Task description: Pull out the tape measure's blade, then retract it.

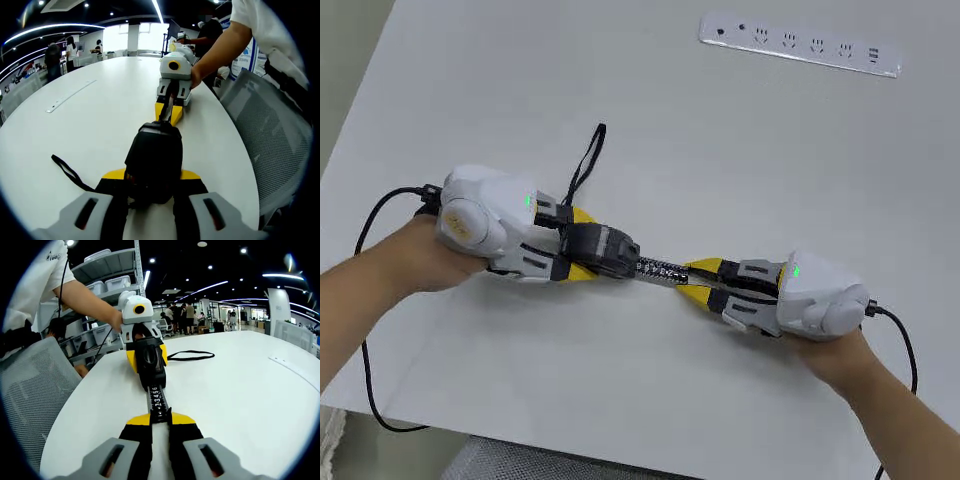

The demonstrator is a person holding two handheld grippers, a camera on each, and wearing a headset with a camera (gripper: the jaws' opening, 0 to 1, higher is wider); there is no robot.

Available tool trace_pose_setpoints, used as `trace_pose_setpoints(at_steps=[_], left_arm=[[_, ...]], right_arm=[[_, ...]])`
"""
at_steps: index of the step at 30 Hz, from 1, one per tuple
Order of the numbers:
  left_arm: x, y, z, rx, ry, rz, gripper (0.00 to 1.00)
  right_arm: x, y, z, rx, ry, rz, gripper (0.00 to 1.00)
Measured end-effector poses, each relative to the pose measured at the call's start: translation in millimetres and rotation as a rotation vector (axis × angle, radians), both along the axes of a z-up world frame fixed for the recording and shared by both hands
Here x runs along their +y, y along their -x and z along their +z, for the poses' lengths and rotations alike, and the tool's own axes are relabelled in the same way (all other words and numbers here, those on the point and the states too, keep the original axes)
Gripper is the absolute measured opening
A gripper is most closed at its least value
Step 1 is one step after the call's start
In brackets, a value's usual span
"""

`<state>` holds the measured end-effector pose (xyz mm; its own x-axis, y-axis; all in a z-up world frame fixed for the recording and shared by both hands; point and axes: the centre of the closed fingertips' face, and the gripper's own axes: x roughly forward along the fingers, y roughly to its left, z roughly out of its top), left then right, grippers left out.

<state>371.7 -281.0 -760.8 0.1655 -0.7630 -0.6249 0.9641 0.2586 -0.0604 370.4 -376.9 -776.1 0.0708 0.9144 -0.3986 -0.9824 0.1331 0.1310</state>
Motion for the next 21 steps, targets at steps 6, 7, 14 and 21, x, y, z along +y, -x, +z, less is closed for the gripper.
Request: trace_pose_setpoints(at_steps=[6, 7, 14, 21], left_arm=[[0.3, 0.5, -0.3, -0.003, -0.006, -0.003, 0.31], [0.0, 1.0, -0.4, -0.004, -0.008, -0.004, 0.31], [-1.2, 3.6, -0.6, -0.004, -0.011, -0.005, 0.31], [-2.6, 5.3, -1.2, -0.005, -0.014, -0.008, 0.31]], right_arm=[[-4.7, 1.2, -1.0, -0.002, 0.000, -0.013, 0.09], [-5.9, 1.7, -1.1, -0.002, 0.000, -0.016, 0.09], [-9.1, 6.4, 1.6, -0.005, -0.001, -0.026, 0.09], [-13.9, 7.9, 3.9, -0.010, -0.003, -0.029, 0.09]])
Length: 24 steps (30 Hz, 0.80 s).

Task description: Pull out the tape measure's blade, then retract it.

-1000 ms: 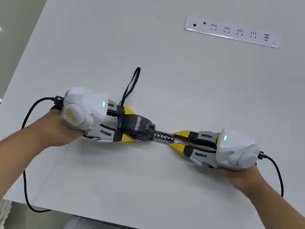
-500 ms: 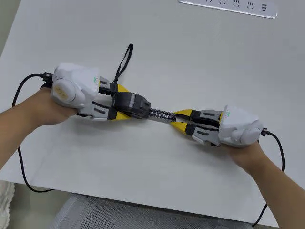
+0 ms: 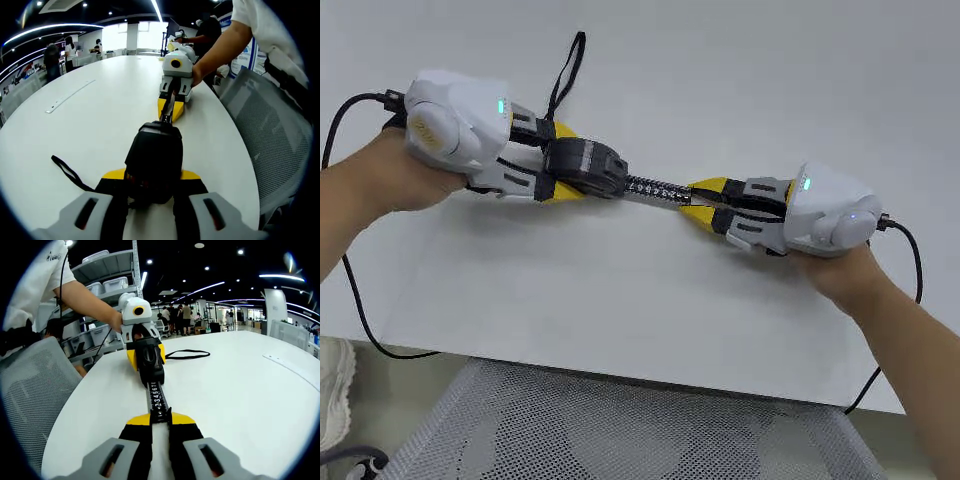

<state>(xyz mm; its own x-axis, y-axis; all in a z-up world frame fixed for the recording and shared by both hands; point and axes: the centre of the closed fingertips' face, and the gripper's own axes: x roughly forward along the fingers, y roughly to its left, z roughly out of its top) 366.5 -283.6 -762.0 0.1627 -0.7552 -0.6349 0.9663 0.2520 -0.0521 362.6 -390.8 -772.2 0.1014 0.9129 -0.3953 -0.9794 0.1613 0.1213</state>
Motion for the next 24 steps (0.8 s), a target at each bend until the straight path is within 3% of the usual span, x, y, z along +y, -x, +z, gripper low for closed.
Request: trace_pose_setpoints(at_steps=[10, 24], left_arm=[[0.9, 0.0, -1.2, 0.001, -0.001, 0.000, 0.31], [2.5, -0.4, -1.9, -0.001, -0.003, -0.004, 0.31]], right_arm=[[-8.6, -0.3, 0.7, 0.001, -0.004, -0.007, 0.09], [-39.0, 0.2, -1.4, 0.007, 0.008, -0.033, 0.09]])
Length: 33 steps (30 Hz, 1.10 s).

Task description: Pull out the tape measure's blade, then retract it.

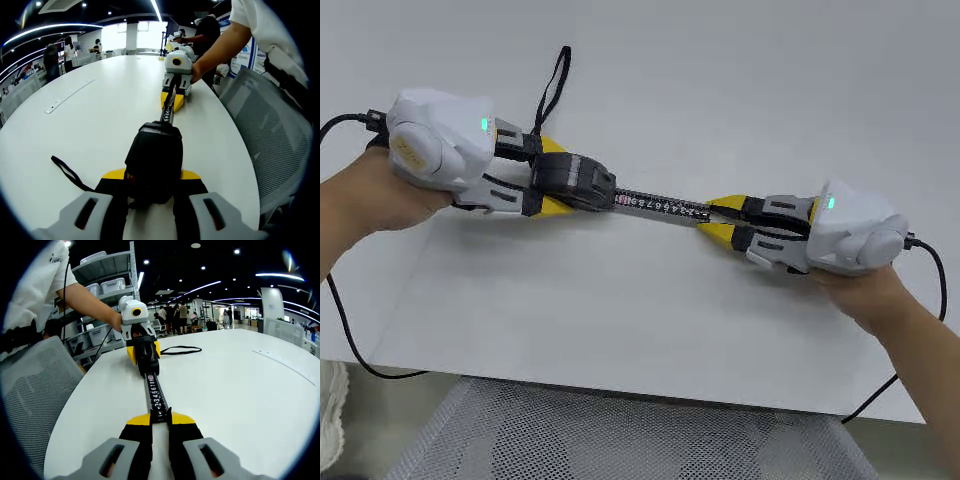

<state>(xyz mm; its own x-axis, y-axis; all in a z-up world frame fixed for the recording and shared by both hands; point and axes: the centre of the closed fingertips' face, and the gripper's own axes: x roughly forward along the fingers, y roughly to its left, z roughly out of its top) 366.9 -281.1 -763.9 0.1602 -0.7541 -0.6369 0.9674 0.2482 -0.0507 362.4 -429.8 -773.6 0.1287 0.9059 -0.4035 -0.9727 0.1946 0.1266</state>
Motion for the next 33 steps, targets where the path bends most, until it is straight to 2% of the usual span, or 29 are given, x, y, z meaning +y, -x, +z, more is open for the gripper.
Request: trace_pose_setpoints(at_steps=[33], left_arm=[[-2.6, 0.7, 0.5, 0.004, -0.012, -0.008, 0.31]], right_arm=[[-58.3, 1.4, 2.7, 0.004, 0.021, -0.028, 0.09]])
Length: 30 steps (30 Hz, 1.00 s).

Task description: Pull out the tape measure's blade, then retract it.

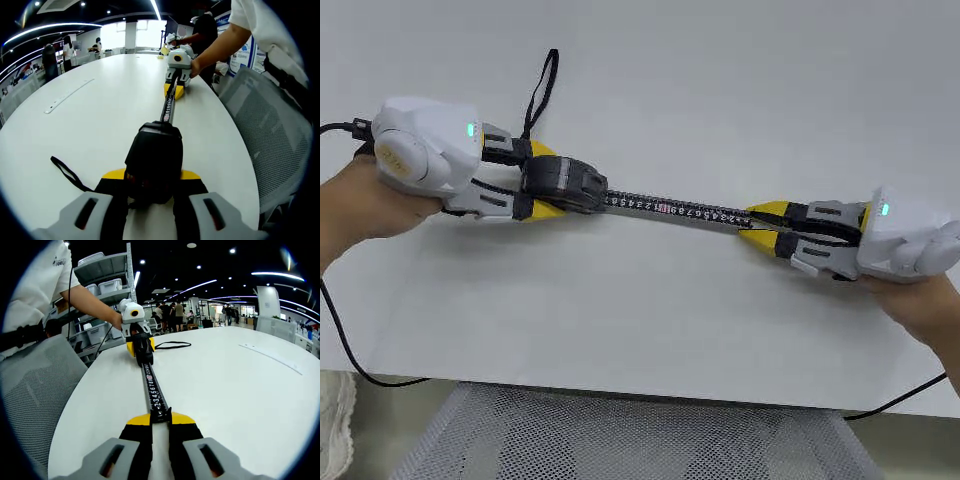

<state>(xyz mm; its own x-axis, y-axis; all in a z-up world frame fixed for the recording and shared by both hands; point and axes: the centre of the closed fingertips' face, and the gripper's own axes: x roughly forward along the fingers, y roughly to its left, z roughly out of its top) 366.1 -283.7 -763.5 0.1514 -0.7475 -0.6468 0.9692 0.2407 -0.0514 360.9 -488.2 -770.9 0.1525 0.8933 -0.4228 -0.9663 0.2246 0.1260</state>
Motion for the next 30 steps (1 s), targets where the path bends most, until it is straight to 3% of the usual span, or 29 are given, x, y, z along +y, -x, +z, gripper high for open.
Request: trace_pose_setpoints(at_steps=[30], left_arm=[[1.3, -0.1, 0.0, 0.002, -0.009, -0.001, 0.31]], right_arm=[[-38.8, 1.5, 4.8, 0.002, 0.012, -0.027, 0.08]])
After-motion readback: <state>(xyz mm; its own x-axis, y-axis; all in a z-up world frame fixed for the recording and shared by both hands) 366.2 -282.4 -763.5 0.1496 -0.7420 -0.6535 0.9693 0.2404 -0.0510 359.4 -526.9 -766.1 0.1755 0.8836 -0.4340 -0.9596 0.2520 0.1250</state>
